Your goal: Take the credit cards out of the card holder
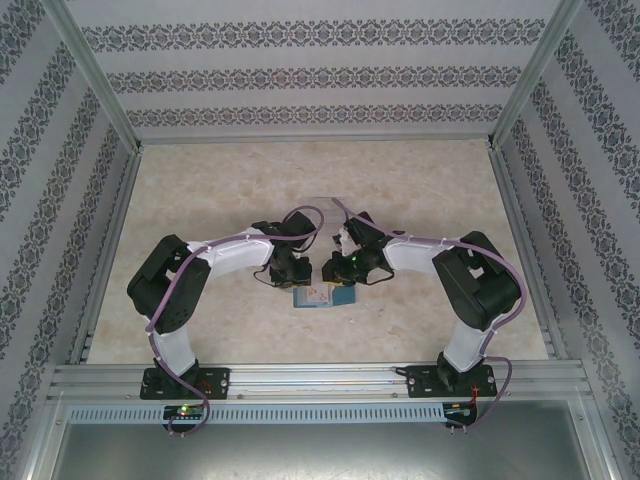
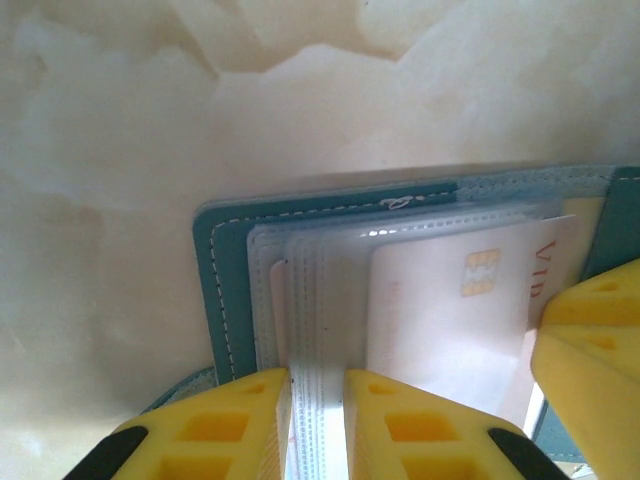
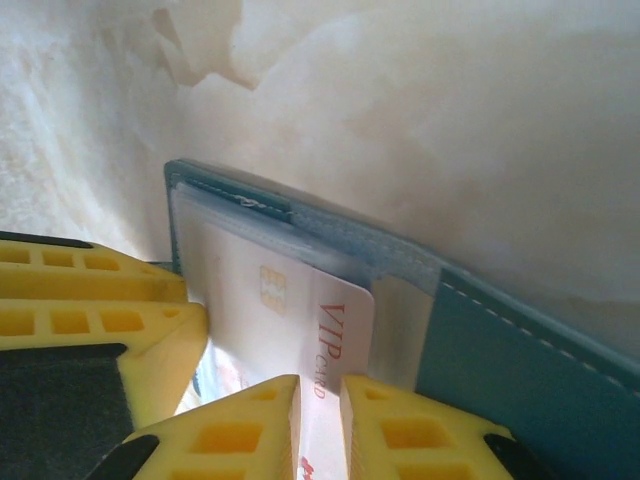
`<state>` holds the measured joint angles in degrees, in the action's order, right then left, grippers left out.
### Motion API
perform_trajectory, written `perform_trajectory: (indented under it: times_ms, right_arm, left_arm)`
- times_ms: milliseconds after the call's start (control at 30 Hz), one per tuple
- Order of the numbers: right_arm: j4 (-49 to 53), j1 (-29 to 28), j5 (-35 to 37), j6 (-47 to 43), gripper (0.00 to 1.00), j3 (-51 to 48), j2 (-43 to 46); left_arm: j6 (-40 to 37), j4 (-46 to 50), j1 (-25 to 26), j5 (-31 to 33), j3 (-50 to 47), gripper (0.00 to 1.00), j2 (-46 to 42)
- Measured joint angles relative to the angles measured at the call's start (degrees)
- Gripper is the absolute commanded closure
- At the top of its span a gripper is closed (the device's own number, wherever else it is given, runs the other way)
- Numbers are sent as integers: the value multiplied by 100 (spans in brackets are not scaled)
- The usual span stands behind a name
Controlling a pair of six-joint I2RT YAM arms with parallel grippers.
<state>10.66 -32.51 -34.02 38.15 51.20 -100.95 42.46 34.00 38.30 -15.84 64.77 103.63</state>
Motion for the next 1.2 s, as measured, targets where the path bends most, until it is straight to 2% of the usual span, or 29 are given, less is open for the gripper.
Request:
perform_trajectory:
  times_ms: [533,967,1200]
  right_arm:
    - [457,-37,221,-52,76,63,404]
    - [404,-22,166,72,74,-2,404]
    - [376,50,168,94,73,-203,428]
  left_arm:
    - [0,11,0,7,11,79,0]
    - [-2,55,74,-39,181,73,-4]
    - [-44,125,114,-37,319,72,131]
